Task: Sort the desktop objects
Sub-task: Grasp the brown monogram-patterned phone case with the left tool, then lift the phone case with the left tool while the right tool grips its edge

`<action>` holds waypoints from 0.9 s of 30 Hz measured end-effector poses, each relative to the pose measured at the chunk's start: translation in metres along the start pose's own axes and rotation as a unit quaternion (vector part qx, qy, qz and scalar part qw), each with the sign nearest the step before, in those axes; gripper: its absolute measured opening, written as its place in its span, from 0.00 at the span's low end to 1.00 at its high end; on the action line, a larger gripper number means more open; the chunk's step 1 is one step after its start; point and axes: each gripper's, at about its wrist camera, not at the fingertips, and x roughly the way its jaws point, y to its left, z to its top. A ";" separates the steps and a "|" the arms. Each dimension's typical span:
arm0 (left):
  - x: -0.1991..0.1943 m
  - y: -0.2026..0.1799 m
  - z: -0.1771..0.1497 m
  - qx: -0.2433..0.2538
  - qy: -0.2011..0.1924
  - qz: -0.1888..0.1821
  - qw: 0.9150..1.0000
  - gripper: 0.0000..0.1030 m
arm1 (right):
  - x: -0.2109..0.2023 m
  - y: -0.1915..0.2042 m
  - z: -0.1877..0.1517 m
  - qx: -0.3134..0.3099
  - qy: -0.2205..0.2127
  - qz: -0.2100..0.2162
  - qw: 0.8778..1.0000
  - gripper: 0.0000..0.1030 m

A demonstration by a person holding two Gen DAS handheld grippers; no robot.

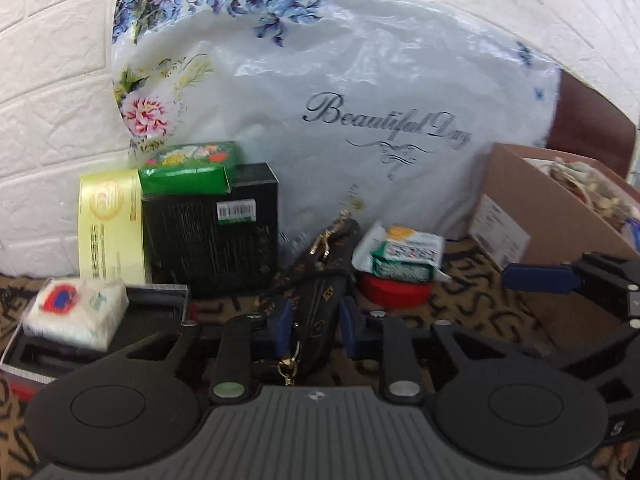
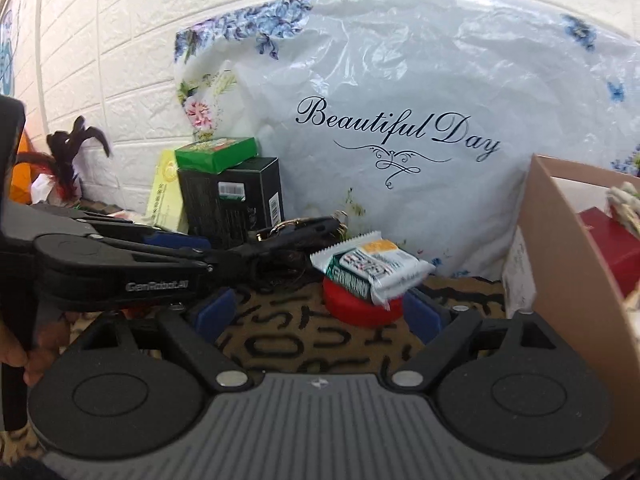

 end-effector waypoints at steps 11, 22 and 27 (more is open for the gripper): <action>-0.071 -0.026 -0.069 -0.070 0.038 -0.050 0.996 0.00 | -0.064 0.008 -0.019 0.018 0.016 0.060 0.998 0.86; -0.082 0.008 -0.060 -0.171 -0.033 0.004 0.985 0.51 | -0.063 0.014 -0.023 0.030 0.023 0.039 0.998 0.86; -0.052 0.029 -0.052 -0.203 -0.011 -0.032 0.979 0.62 | -0.035 0.019 -0.025 0.028 0.060 0.053 0.996 0.80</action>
